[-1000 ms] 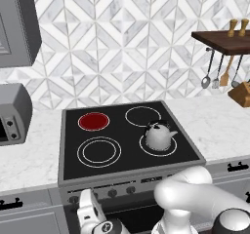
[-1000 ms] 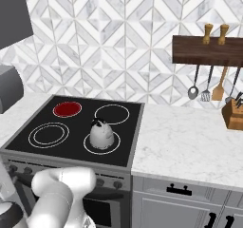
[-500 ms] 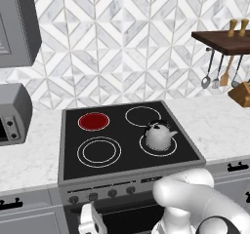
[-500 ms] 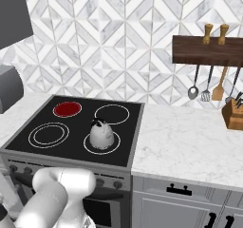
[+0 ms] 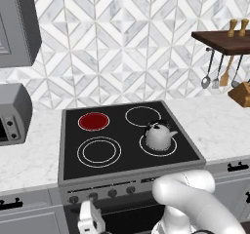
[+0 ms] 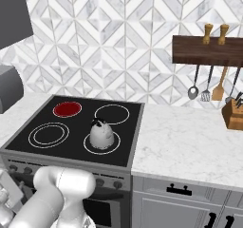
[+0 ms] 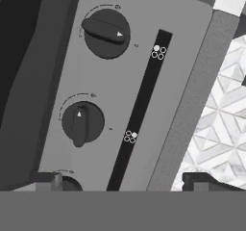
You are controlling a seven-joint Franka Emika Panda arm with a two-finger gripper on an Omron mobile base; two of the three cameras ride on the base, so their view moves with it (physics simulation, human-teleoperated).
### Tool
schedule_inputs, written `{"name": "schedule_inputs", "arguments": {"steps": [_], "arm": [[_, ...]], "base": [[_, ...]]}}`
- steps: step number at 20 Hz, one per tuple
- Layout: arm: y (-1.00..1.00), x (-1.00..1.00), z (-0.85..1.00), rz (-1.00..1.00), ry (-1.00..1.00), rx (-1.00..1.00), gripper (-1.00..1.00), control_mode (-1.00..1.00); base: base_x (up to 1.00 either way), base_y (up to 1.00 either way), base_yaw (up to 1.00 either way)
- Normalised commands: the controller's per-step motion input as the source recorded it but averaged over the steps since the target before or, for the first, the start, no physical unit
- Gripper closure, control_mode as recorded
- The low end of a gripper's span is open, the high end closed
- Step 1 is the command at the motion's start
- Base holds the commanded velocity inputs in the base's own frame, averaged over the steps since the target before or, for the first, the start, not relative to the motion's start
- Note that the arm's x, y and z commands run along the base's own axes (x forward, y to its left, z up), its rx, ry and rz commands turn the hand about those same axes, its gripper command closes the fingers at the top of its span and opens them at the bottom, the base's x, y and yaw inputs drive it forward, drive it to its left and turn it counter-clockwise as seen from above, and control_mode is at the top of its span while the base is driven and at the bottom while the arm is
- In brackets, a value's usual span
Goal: Turn off the rear left burner of the stove.
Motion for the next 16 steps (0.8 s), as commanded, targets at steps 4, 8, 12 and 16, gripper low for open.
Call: {"name": "schedule_inputs", "arguments": {"steps": [4, 8, 12, 16], "arm": [[0.00, 0.00, -0.40, 0.00, -0.12, 0.00, -1.00, -1.00], [0.00, 0.26, -0.04, 0.00, -0.09, 0.00, -1.00, -1.00], [0.00, 0.37, -0.02, 0.00, -0.02, 0.00, -1.00, -1.00], [0.00, 0.25, -0.12, 0.00, -0.01, 0.00, -1.00, -1.00]], "base": [[0.00, 0.00, 0.00], [0.00, 0.00, 0.00], [0.00, 0.00, 0.00], [0.00, 0.00, 0.00]]}}
